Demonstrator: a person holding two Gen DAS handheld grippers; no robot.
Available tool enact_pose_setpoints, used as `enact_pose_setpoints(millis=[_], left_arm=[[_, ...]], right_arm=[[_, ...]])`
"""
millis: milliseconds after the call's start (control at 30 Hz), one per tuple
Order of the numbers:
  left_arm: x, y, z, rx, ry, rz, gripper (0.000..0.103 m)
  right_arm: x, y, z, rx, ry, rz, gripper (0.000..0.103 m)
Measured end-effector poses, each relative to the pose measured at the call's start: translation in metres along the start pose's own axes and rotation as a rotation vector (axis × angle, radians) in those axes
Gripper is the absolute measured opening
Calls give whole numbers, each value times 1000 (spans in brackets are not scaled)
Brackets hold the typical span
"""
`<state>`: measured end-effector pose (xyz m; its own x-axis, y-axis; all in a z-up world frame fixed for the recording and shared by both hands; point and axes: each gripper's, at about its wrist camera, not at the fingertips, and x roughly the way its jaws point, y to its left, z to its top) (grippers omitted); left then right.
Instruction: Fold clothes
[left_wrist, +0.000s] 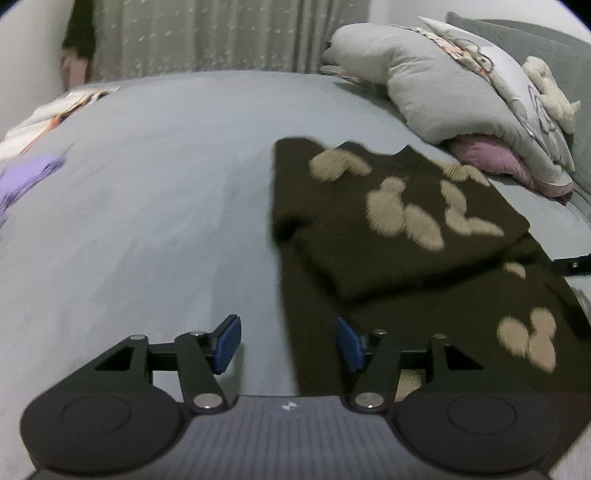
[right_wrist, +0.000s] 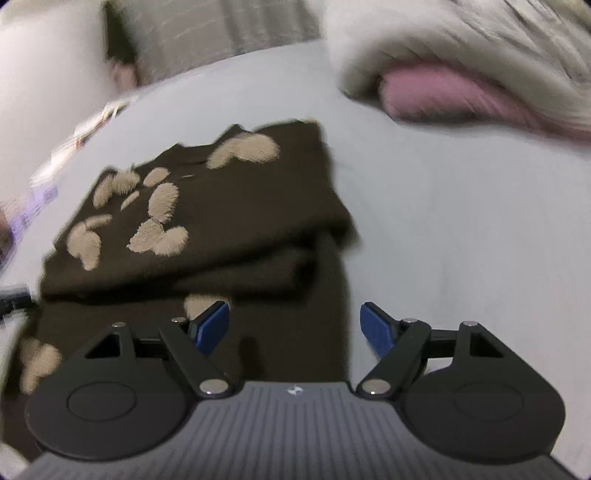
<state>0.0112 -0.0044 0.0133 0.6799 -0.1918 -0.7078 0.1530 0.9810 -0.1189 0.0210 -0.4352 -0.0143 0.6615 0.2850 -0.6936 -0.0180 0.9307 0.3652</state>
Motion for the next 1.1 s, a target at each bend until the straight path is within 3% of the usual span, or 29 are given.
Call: enact_pose_setpoints(millis=[33, 133, 200, 300, 333, 400, 433, 500, 567, 633, 767, 900, 1100], left_arm=[[-5, 2, -7, -10, 6, 2, 60], [-21, 9, -29, -41, 25, 6, 73], [-30, 11, -43, -52, 30, 13, 80], [-29, -7, -61, -8, -31, 62, 86], [-30, -7, -66, -16, -47, 71, 87], [-30, -11, -73, -29, -68, 80, 88], [-31, -13, -74, -22, -56, 66, 88], [-34, -14, -73, -6, -32, 27, 79], [-40, -14, -72, 6, -27, -5, 32], [-44, -17, -74, 20, -30, -5, 14], [-49, -25, -78, 50, -31, 9, 9], [-58, -13, -78, -2, 4, -12, 8], [-57, -17, -79, 11, 50, 50, 8]], right_arm=[[-7, -11, -12, 74, 16, 53, 79], [-19, -18, -33, 137, 35, 108, 79], [-25, -13, -49, 125, 38, 104, 79], [-34, -1, -71, 82, 40, 82, 77], [-37, 3, -76, 68, 45, 75, 74], [-43, 10, -88, 43, 58, 57, 46], [-46, 13, -95, 32, 65, 46, 38], [-52, 13, -104, 41, 69, 43, 18], [-60, 11, -109, 42, 60, 33, 14], [-69, 10, -112, 25, 39, 2, 13], [-85, 13, -114, -6, -2, -29, 11], [-97, 15, -115, -31, -29, -47, 11], [-89, 13, -117, -69, 23, -74, 11]])
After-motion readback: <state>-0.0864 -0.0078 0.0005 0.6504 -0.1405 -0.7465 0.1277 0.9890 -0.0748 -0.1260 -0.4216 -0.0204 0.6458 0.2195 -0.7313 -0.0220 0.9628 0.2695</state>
